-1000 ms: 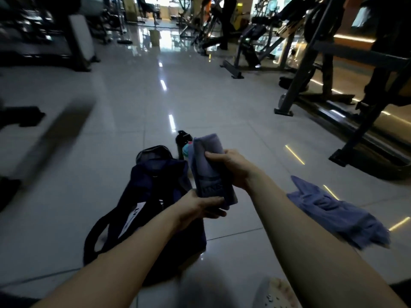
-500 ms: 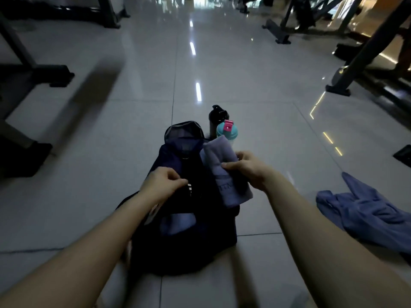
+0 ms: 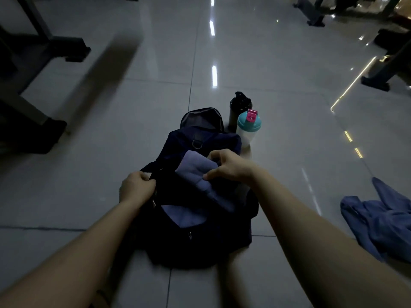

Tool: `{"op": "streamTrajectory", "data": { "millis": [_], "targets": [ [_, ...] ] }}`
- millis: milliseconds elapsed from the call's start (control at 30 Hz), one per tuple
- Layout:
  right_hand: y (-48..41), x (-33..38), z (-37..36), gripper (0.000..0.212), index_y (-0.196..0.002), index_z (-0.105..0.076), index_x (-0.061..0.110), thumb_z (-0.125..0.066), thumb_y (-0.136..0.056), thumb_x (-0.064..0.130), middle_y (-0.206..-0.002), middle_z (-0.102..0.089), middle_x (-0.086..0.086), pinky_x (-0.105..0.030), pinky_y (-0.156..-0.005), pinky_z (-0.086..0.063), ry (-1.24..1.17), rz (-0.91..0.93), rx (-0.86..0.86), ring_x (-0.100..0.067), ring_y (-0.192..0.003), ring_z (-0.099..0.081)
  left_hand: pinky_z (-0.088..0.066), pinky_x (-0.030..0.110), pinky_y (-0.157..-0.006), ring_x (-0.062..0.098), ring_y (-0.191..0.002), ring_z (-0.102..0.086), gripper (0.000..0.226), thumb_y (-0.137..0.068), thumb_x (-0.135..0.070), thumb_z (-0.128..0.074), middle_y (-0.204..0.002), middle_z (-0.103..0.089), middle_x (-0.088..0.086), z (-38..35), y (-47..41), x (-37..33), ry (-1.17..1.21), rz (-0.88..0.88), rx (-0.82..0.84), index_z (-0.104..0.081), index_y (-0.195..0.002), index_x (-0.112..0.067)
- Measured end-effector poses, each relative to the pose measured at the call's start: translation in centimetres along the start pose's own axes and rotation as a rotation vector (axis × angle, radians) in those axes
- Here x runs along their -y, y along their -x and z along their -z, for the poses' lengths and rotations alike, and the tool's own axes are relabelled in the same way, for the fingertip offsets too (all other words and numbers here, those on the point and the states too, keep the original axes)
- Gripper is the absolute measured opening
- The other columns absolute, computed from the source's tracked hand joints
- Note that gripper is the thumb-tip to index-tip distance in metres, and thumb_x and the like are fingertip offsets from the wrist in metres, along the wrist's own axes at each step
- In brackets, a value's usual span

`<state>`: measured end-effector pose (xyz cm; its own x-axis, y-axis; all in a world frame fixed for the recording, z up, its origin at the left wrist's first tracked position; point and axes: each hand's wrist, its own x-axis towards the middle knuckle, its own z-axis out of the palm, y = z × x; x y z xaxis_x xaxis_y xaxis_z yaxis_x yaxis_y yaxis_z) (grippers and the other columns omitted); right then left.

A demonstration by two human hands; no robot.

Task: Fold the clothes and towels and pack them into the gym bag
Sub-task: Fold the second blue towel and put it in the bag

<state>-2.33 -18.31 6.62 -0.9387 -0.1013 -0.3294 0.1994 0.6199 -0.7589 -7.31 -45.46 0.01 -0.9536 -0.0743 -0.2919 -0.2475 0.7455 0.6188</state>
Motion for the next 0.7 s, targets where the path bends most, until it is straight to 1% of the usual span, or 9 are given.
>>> {"op": "streamTrajectory", "data": {
  "millis": [67,133,200,300,367,467,567,633,700],
  "targets": [
    [-1.0,1.0,-1.3,0.026,-0.094,-0.069,0.013,-0.086,-0.076,0.022,-0.083,-0.065,0.000,-0.025,-0.065,-0.050,0.056,0.009,0.047,-0.010,-0.072,-0.059,-0.043,0.028,-0.054,0.023,-0.058,-0.059,0.016,-0.084,-0.020,-0.072,-0.066,-0.067,0.007,0.1,-0.4,0.4,0.091,0.039,0.046,-0.073,-0.072,-0.009],
    [-2.0,1.5,-3.1,0.026,-0.095,-0.072,0.013,-0.087,-0.076,0.022,-0.084,-0.066,0.000,-0.024,-0.064,-0.049,0.113,0.011,0.084,-0.010,-0.071,-0.058,-0.049,0.030,-0.052,0.027,-0.054,-0.061,0.017,-0.082,-0.015,-0.077,-0.063,-0.067,0.011,0.2,-0.7,0.8,0.206,0.080,0.121,-0.072,-0.068,-0.007],
    [-3.0,1.6,-4.7,0.023,-0.093,-0.074,0.013,-0.086,-0.076,0.024,-0.082,-0.067,0.000,-0.026,-0.065,-0.050,0.181,0.017,0.107,-0.011,-0.071,-0.059,-0.051,0.032,-0.049,0.027,-0.051,-0.059,0.021,-0.084,-0.014,-0.079,-0.062,-0.065,0.013,0.5,-0.9,1.0,0.273,0.104,0.222,-0.070,-0.067,-0.005],
    [-4.4,1.7,-6.6,0.025,-0.098,-0.077,0.014,-0.083,-0.077,0.026,-0.087,-0.072,-0.005,-0.036,-0.071,-0.055,0.293,0.031,0.126,-0.019,-0.079,-0.066,-0.053,0.034,-0.051,0.024,-0.047,-0.055,0.024,-0.091,-0.010,-0.069,-0.052,-0.056,0.007,1.7,-1.2,0.9,0.208,0.012,0.401,-0.067,-0.069,-0.001],
    [-5.1,1.6,-7.4,0.022,-0.097,-0.076,0.012,-0.080,-0.080,0.024,-0.085,-0.070,-0.007,-0.034,-0.068,-0.051,0.330,0.040,0.132,-0.018,-0.075,-0.063,-0.055,0.036,-0.052,0.025,-0.052,-0.055,0.026,-0.094,-0.010,-0.063,-0.055,-0.053,0.009,2.7,-1.2,0.5,0.164,-0.018,0.461,-0.067,-0.074,0.005],
    [-5.9,1.6,-8.1,0.010,-0.083,-0.069,0.009,-0.075,-0.084,0.017,-0.068,-0.057,0.000,-0.029,-0.059,-0.040,0.306,0.074,0.179,-0.010,-0.062,-0.048,-0.054,0.034,-0.051,0.022,-0.053,-0.050,0.027,-0.095,-0.008,-0.057,-0.052,-0.049,0.004,3.5,-1.1,0.5,0.177,-0.007,0.475,-0.063,-0.070,-0.001],
    [-6.5,1.3,-9.3,0.007,-0.082,-0.066,0.014,-0.070,-0.088,0.013,-0.069,-0.056,0.004,-0.029,-0.062,-0.041,0.301,0.084,0.211,-0.011,-0.066,-0.050,-0.054,0.033,-0.051,0.018,-0.049,-0.050,0.026,-0.093,-0.006,-0.057,-0.047,-0.048,-0.001,3.8,-1.2,0.8,0.193,0.010,0.437,-0.062,-0.067,-0.005],
    [-6.8,0.9,-10.4,0.005,-0.094,-0.070,0.013,-0.067,-0.091,0.015,-0.086,-0.066,-0.004,-0.034,-0.075,-0.049,0.329,0.079,0.204,-0.020,-0.081,-0.060,-0.053,0.032,-0.050,0.018,-0.045,-0.052,0.030,-0.090,-0.007,-0.057,-0.049,-0.049,0.002,3.8,-1.4,1.0,0.169,-0.003,0.381,-0.058,-0.060,-0.008],
    [-7.0,0.5,-11.3,0.024,-0.117,-0.068,0.020,-0.062,-0.095,0.028,-0.112,-0.066,-0.009,-0.044,-0.092,-0.049,0.448,0.030,0.193,-0.029,-0.106,-0.060,-0.048,0.029,-0.048,0.021,-0.046,-0.050,0.035,-0.086,-0.012,-0.060,-0.050,-0.047,0.004,3.5,-1.5,1.2,0.049,-0.074,0.275,-0.049,-0.053,-0.012]
  ]
}}
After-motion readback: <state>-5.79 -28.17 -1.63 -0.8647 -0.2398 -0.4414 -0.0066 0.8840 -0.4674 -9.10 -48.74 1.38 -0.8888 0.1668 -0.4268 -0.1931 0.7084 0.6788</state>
